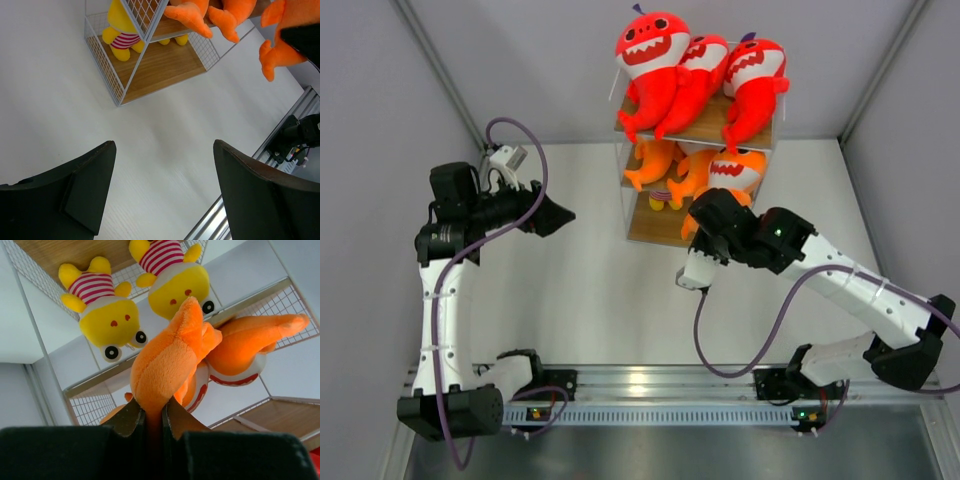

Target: Place and organize the stuffed toys onto the shelf

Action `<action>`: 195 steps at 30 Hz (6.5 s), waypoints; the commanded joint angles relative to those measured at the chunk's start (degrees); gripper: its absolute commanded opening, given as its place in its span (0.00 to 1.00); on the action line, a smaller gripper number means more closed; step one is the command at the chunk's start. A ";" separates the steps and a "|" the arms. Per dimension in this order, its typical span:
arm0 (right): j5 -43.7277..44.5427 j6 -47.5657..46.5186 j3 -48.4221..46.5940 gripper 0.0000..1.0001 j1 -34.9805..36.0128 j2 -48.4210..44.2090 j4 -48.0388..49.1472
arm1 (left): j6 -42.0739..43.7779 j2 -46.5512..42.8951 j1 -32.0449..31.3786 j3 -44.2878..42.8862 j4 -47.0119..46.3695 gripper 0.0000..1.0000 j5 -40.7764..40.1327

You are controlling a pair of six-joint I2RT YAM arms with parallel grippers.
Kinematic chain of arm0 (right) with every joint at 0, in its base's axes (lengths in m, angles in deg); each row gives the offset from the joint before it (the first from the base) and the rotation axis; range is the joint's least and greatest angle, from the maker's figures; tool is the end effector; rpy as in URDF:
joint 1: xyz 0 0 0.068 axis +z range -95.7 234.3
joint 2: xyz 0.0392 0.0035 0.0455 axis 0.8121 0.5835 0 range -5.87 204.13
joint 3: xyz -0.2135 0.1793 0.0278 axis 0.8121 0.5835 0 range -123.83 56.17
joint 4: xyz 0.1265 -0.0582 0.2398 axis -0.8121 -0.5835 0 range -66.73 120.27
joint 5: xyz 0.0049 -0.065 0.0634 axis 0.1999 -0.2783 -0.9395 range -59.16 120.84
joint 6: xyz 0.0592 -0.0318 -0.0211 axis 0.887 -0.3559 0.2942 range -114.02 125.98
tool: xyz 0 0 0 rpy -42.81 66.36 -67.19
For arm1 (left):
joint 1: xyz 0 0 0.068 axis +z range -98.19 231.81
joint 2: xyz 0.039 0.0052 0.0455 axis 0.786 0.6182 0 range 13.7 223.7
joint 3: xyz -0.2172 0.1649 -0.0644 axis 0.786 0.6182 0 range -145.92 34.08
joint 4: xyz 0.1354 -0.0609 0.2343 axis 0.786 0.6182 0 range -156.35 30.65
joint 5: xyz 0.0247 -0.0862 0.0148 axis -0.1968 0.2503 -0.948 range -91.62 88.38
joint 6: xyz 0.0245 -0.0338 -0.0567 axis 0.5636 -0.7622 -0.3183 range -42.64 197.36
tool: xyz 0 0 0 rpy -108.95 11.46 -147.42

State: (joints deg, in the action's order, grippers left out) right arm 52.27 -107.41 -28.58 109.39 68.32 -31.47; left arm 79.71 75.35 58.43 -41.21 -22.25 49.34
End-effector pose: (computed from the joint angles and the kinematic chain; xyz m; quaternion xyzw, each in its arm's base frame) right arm 0.1733 0.2113 0.3824 -0.9158 0.1545 -0.3123 0.1999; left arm 0.2301 -0.0184 0.4167 0.1843 0.7910 -0.3372 0.4760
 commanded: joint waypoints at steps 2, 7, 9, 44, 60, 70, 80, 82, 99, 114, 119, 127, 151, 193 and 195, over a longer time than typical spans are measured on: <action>0.47 -3.69 -3.22 0.00 -1.21 1.57 5.21 | 1.08 -0.48 0.24 0.40 -1.91 0.84 2.21; -5.68 -1.15 -5.86 0.00 -0.95 2.27 5.75 | 1.34 0.05 0.24 0.40 -2.00 0.84 2.39; -8.86 0.79 -6.21 0.00 -1.04 2.01 5.75 | 1.34 0.31 0.24 0.40 -2.00 0.84 2.48; -0.15 -26.16 -16.14 0.00 -8.14 8.60 -22.63 | 16.19 13.58 0.42 -21.74 19.62 0.85 -13.17; -9.56 -39.36 -13.25 0.00 -21.60 9.48 -14.03 | 19.89 15.43 0.86 -22.10 20.50 0.85 -14.48; -18.08 -43.85 -12.28 0.00 -28.98 10.88 -6.82 | 20.59 16.92 0.95 -23.06 20.50 0.85 -16.33; -22.67 -43.94 -9.03 0.28 -29.43 7.90 0.38 | 21.03 18.25 0.95 -23.68 20.59 0.85 -15.80; -21.78 -43.51 -8.59 0.39 -29.43 7.72 1.35 | 21.12 18.42 0.95 -23.59 20.50 0.85 -15.71; -22.93 -41.04 -3.76 0.99 -28.46 3.15 2.06 | 21.56 17.63 0.95 -22.71 20.50 0.85 -14.22; -25.39 -40.87 -2.44 0.99 -26.35 0.78 3.64 | 22.43 16.31 0.95 -21.04 20.59 0.86 -14.57; -29.15 -40.95 -2.00 0.99 -25.21 -0.80 2.50 | 22.70 16.05 0.95 -21.04 20.59 0.86 -14.75; -38.21 -41.13 0.46 0.99 -23.19 -5.19 1.09 | 22.96 16.05 0.95 -20.34 20.59 0.86 -14.05; -48.77 8.39 5.82 0.99 -10.81 -13.02 35.15 | 20.77 14.56 0.95 -15.33 20.42 0.87 -21.16; 9.43 147.49 22.61 0.64 -21.07 -18.21 47.49 | 28.41 12.44 0.86 -6.89 20.24 0.84 -7.89; 9.07 147.48 22.87 0.63 -21.69 -16.89 49.24 | 28.50 12.53 0.86 -6.72 20.24 0.84 -7.89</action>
State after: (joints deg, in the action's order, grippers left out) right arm 66.15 37.79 -4.21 88.81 50.77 14.47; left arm 107.14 87.64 59.04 -48.66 -1.64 39.57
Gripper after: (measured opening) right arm 0.636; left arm 0.842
